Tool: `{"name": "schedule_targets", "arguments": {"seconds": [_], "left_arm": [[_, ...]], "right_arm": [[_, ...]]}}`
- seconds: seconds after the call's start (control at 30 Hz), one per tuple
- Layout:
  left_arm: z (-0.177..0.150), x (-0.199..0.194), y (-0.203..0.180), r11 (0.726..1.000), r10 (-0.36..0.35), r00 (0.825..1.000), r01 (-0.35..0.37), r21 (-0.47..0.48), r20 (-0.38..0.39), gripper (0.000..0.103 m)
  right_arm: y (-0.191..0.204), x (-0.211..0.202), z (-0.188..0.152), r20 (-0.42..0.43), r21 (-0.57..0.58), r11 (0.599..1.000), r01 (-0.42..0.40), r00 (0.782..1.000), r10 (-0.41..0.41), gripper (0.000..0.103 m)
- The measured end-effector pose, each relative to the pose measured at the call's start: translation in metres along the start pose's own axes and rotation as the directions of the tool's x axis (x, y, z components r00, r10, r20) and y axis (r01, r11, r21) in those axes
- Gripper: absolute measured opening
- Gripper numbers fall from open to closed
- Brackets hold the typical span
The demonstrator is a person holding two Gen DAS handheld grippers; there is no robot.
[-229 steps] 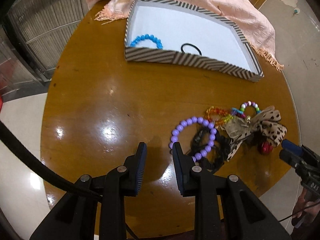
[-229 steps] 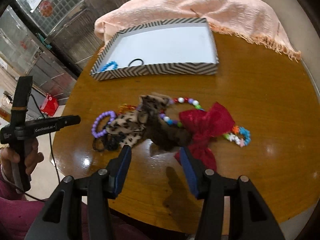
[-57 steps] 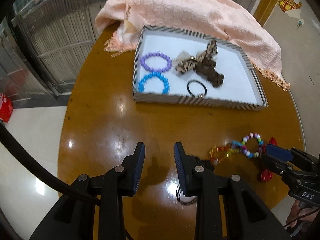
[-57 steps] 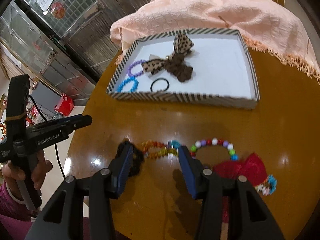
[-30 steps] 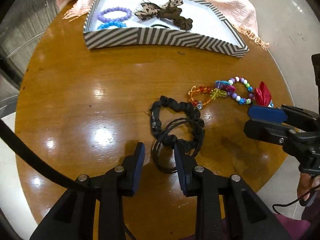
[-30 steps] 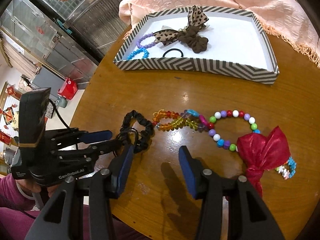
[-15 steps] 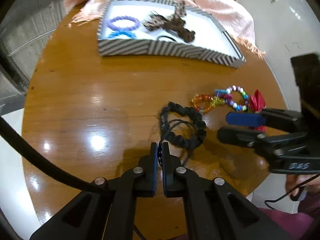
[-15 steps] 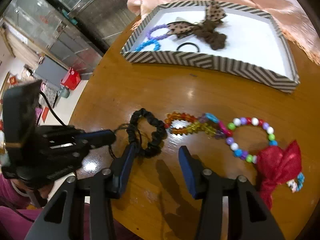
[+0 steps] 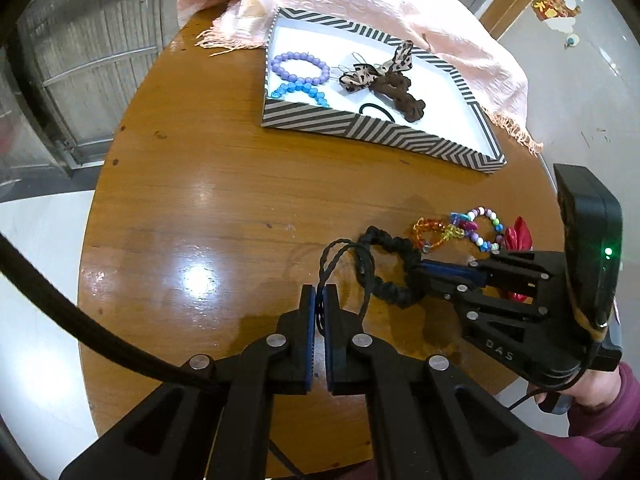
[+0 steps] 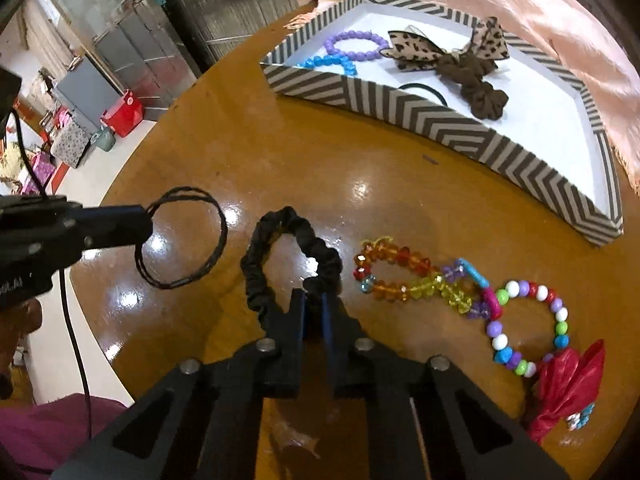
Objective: Organize jewelry
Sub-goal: 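Grasp the thin black cord hair tie with the left tool while the right tool grasps the black scrunchie, then carry both black hair ties over the striped tray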
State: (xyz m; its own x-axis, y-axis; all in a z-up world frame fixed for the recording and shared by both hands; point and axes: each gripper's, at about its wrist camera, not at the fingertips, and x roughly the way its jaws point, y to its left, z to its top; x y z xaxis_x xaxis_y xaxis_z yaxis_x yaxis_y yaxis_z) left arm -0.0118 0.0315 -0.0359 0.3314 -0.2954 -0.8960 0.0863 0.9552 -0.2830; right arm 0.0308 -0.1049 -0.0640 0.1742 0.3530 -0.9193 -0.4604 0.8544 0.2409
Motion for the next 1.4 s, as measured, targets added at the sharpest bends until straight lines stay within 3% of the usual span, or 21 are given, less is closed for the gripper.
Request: {"name": "schedule_targets", "arguments": {"seconds": [0.13, 0.63, 1.4], "left_arm": [[0.006, -0.006, 0.0, 1.0, -0.005, 1.0, 0.005, -0.005, 0.017, 0.003], [0.067, -0.024, -0.015, 0.999, 0.04, 0.992, -0.042, 0.012, 0.119, 0.003], [0.145, -0.015, -0.02, 0.986, 0.161, 0.968, -0.167, 0.013, 0.191, 0.003]], "right_arm": [[-0.006, -0.025, 0.004, 0.047, 0.006, 1.0, -0.019, 0.999, 0.019, 0.007], [-0.033, -0.102, 0.062, 0.224, 0.006, 0.999, 0.042, 0.974, -0.042, 0.007], [-0.055, -0.111, 0.13, 0.281, -0.02, 0.998, 0.052, 0.959, -0.044, 0.007]]}}
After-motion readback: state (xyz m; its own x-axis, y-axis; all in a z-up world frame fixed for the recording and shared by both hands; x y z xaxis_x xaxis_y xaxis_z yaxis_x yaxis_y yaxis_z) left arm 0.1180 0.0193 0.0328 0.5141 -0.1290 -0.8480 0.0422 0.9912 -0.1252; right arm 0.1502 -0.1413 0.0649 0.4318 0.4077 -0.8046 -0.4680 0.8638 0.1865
